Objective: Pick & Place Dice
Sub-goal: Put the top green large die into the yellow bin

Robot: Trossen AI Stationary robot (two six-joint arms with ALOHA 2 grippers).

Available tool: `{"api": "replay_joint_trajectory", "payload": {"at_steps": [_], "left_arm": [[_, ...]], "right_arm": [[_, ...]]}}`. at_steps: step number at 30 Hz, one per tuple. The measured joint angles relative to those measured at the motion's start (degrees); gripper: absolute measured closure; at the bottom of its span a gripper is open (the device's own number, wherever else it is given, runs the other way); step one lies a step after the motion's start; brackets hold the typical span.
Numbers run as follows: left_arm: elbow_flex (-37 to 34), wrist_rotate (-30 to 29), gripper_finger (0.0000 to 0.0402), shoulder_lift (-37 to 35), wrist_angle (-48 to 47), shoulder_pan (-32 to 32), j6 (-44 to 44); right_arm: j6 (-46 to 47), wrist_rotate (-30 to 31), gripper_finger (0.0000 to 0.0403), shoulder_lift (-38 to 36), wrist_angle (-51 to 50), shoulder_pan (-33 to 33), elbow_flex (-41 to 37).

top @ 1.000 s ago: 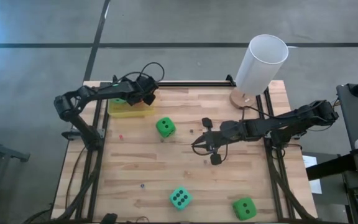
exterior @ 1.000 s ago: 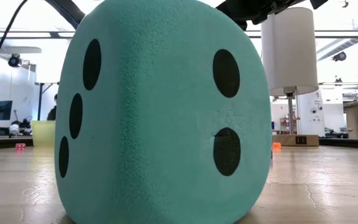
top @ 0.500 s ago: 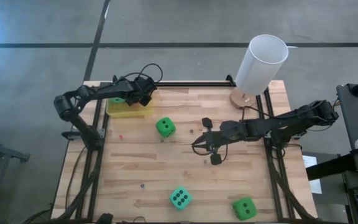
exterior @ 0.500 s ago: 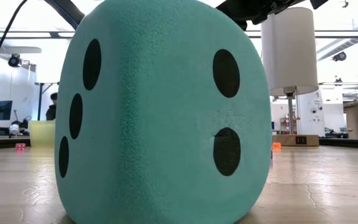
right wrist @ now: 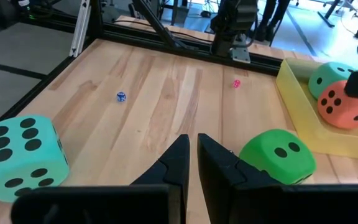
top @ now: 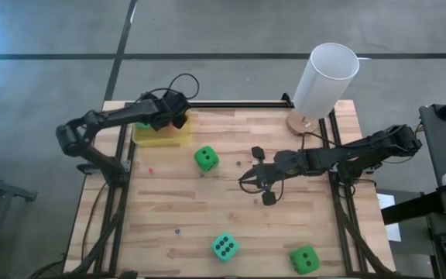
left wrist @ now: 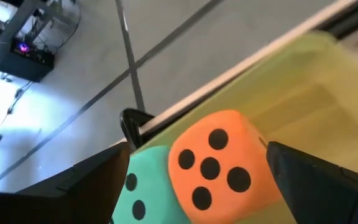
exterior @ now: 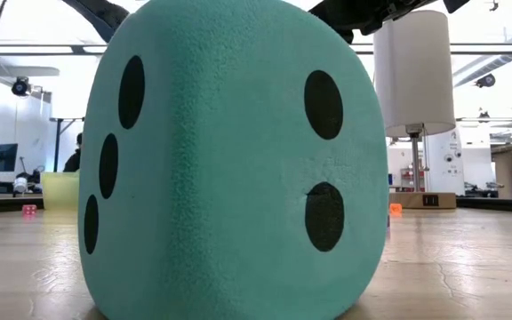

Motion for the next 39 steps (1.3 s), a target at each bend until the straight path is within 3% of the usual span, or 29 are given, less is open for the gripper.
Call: {"api": "replay_joint_trajectory", "payload": {"at_steps": [6,13,16,19,23,26,32,39], "left_arm": [[-0.1,0.0,0.0018,-7.1,-0.2,-7.7,-0.3],[-0.5,0.2,0.0020,-12.2,-1.4,-21.4,-4.9],[-0.5,3.5,0.0018,-13.1,-1.4,-26.4,-7.2],[-0.1,10.3,0.0016,-13.2,-1.4,-29.6,-10.1],[1.1,21.7,0.0018,-13.3,-1.1,-30.5,-15.0],[2.0,26.5,0.0020,-13.2,-1.0,-30.5,-15.7],[4.2,27.9,0.0018,-12.4,-0.6,-30.4,-15.8],[10.6,29.5,0.0019,-3.9,-5.2,-30.2,-15.2]], "right_arm": [[-0.9,0.0,0.0374,0.0,0.0,0.0,0.0],[-0.9,0.0,0.0374,0.0,0.0,0.0,0.0],[-0.9,0.0,0.0374,0.0,-0.3,0.0,0.0],[-1.1,0.0,0.0374,-0.1,-0.8,0.0,0.0],[-1.3,0.0,0.0374,-0.1,-1.9,0.0,0.0],[-1.3,0.0,0.0374,-0.1,-1.8,0.0,0.0],[-1.3,0.0,0.0374,-0.6,-2.9,0.0,0.0],[-1.1,-0.1,0.0374,-2.0,-4.1,0.0,0.0]]}}
